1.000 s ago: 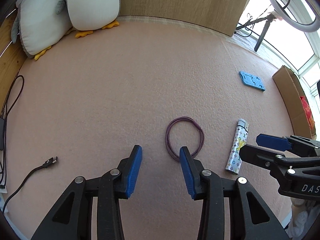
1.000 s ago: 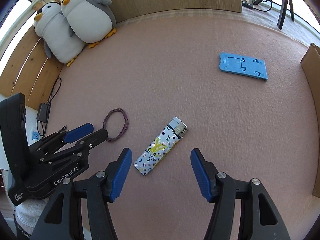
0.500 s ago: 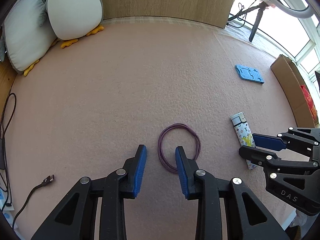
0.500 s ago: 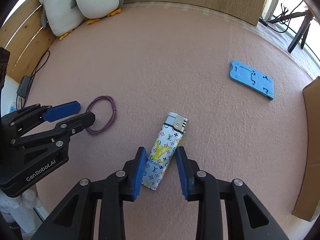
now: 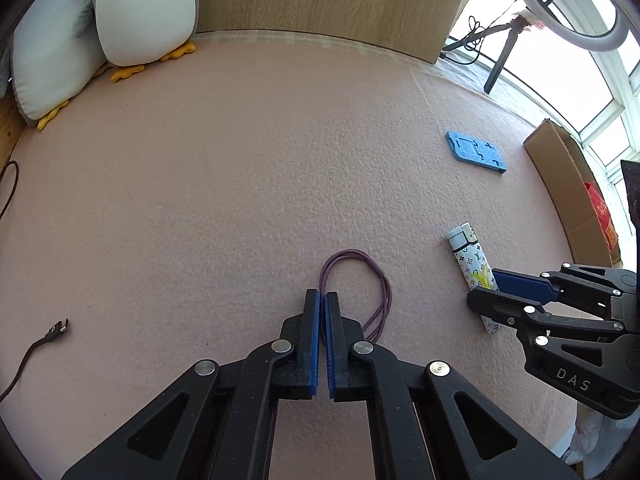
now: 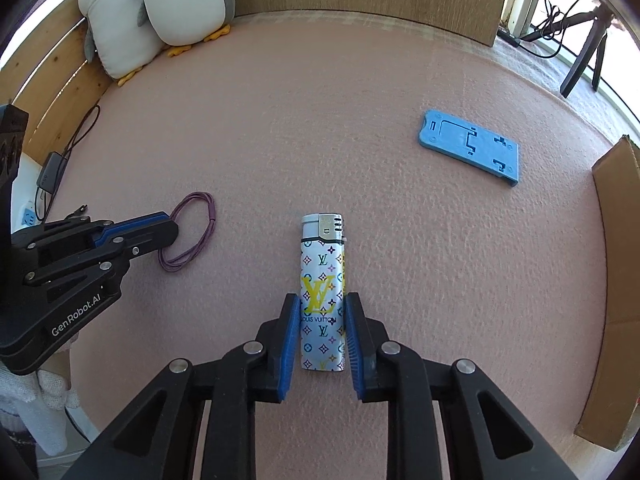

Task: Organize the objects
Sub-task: 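Close the left gripper on the rubber band while the right gripper grasps the lighter, then carry the rubber band and lighter into the box and open both grippers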

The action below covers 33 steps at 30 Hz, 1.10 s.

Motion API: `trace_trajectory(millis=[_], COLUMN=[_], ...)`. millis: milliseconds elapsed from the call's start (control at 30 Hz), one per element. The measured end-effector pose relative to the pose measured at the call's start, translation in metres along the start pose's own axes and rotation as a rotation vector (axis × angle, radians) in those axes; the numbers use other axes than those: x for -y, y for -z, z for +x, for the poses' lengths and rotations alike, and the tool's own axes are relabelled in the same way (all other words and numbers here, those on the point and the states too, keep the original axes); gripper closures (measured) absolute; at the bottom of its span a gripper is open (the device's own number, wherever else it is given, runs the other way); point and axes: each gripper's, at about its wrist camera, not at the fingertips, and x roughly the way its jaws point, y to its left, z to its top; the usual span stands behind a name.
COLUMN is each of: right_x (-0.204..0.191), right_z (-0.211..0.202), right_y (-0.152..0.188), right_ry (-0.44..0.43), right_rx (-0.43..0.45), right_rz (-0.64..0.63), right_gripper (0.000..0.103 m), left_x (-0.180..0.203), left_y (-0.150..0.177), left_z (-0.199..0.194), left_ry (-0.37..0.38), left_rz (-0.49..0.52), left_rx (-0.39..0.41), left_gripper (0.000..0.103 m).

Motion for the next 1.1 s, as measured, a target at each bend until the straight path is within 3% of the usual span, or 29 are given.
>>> trace_trajectory(millis=[300, 667, 1100], right_x=[0.014, 0.034, 0.114], right_z=[-0.022, -0.073, -0.142], right_y=[0.017, 0.031, 0.065], right_ry=[-0.004, 0.021, 0.08], right_rx=[0.054, 0.157, 0.271], right_rz=[0.027, 0.046, 0.158], right_gripper=[0.083, 0.083, 0.083], left_x=[0.028, 0.07, 0.132], left_y=[0.01, -0.005, -0.045], left_z=[-0.026, -0.067, -0.085], left_ry=[-0.003, 0.03, 0.115], left_rz=[0.02, 0.087, 0.143], left_rx=[0.059, 0.146, 0.19], left_gripper=[0.102, 0.102, 0.102])
